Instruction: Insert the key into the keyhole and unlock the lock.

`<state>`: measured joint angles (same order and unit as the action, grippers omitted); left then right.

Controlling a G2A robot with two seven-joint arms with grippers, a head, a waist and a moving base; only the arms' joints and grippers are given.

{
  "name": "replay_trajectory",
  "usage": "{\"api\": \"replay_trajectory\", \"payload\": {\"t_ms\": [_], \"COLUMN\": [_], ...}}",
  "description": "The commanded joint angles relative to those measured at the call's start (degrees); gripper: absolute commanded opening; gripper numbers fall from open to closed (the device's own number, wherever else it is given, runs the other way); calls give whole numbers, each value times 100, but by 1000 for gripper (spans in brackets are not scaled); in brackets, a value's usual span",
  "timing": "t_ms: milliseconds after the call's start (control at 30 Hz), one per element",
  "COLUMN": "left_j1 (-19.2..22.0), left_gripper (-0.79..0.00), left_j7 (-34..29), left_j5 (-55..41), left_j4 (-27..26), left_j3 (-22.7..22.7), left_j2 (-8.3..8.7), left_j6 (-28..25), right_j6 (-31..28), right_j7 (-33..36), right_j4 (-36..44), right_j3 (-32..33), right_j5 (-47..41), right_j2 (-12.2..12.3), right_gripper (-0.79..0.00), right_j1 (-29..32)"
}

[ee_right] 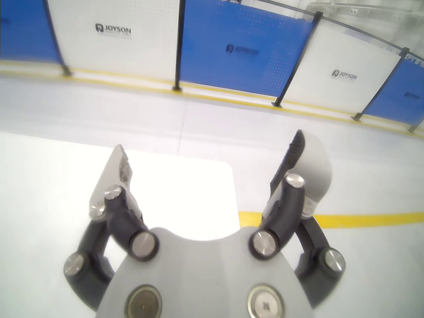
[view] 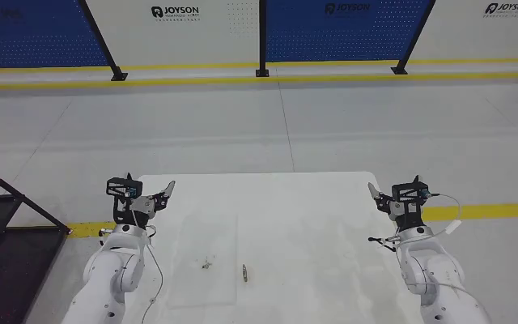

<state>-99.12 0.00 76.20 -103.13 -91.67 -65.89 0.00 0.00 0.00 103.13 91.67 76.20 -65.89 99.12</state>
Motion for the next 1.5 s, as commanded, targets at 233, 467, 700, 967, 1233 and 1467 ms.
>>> {"api": "replay_trajectory", "payload": {"t_ms": [233,467,700,967,1233,1467], "left_j1": [-621,-2000,-2260,-1609,-1117,-959], "left_gripper": [0,0,0,0,-237,-194], "left_j7": [-122,-352,-1869,-4083,-4835,-4671], "left_j5": [528,425,189,-677,-723,-382], "left_j4": [-202,-811,-1176,-1129,-947,-859], "left_j3": [-99,-673,-467,283,984,1240], "left_j2": [62,213,253,224,152,123], "left_j6": [-739,-2947,-3548,-3016,-1896,-1292], "right_j6": [0,0,0,0,0,0], "right_j7": [0,0,0,0,0,0], "right_j4": [0,0,0,0,0,0], "right_j3": [0,0,0,0,0,0], "right_j5": [0,0,0,0,0,0], "right_j2": [0,0,0,0,0,0], "right_gripper": [0,0,0,0,0,0], "right_j1": [0,0,0,0,0,0]}}
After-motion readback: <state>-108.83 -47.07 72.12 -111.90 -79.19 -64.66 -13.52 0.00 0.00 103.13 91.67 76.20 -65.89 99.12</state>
